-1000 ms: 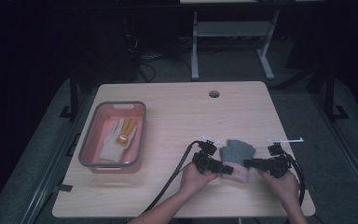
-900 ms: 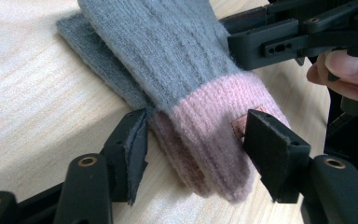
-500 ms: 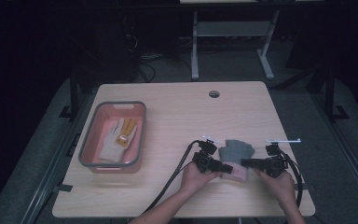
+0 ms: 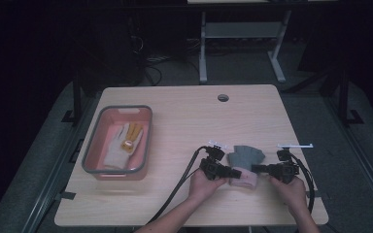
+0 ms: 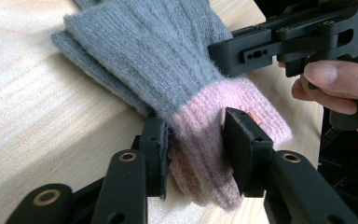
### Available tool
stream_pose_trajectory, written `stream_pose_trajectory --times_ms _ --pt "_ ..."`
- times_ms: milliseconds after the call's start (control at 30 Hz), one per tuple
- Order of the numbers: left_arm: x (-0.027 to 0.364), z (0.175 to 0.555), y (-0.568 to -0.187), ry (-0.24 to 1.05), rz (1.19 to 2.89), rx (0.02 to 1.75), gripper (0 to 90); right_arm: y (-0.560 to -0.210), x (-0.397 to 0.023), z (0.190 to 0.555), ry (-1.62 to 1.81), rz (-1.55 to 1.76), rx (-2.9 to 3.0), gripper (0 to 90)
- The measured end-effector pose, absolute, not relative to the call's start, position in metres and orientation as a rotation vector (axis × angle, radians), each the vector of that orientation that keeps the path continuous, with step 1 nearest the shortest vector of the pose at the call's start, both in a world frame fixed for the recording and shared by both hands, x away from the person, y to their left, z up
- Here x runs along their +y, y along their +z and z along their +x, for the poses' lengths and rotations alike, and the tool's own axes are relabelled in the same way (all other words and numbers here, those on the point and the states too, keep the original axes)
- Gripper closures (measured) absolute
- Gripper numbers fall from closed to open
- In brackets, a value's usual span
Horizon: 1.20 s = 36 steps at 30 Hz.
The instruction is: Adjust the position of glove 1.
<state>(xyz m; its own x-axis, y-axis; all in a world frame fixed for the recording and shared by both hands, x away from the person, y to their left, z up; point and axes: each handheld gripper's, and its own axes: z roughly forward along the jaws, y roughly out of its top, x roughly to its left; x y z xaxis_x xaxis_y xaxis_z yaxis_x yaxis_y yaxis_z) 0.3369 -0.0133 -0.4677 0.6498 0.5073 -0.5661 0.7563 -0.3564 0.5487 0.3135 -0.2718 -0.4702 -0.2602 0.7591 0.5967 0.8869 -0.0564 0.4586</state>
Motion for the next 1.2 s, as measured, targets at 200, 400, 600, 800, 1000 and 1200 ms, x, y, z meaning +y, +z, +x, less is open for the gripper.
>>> stream_pose_trajectory --times_ms 200,400,600,800,1000,1200 --pt "-0.009 0.338 -0.467 -0.400 2.013 1.000 64.7 -0.463 -0.269 0.314 -1.218 -1.797 -2.053 78.8" --pt "-0.003 0.339 -0.465 -0.403 1.998 1.000 65.3 -0.458 -0.264 0.315 -1.221 -1.787 -2.067 78.8" --pt "0.004 0.340 -0.460 -0.401 1.981 1.002 65.3 -0.452 -0.259 0.317 -1.233 -1.775 -2.077 78.8" --pt "0.012 0.340 -0.454 -0.386 1.970 1.003 65.3 -0.445 -0.253 0.319 -1.250 -1.758 -2.087 78.8" --pt "0.022 0.340 -0.448 -0.371 1.967 0.996 65.3 -0.439 -0.245 0.321 -1.266 -1.742 -2.087 78.7" --pt "0.034 0.340 -0.440 -0.358 1.958 0.991 65.3 -0.429 -0.236 0.323 -1.295 -1.713 -2.088 78.8"
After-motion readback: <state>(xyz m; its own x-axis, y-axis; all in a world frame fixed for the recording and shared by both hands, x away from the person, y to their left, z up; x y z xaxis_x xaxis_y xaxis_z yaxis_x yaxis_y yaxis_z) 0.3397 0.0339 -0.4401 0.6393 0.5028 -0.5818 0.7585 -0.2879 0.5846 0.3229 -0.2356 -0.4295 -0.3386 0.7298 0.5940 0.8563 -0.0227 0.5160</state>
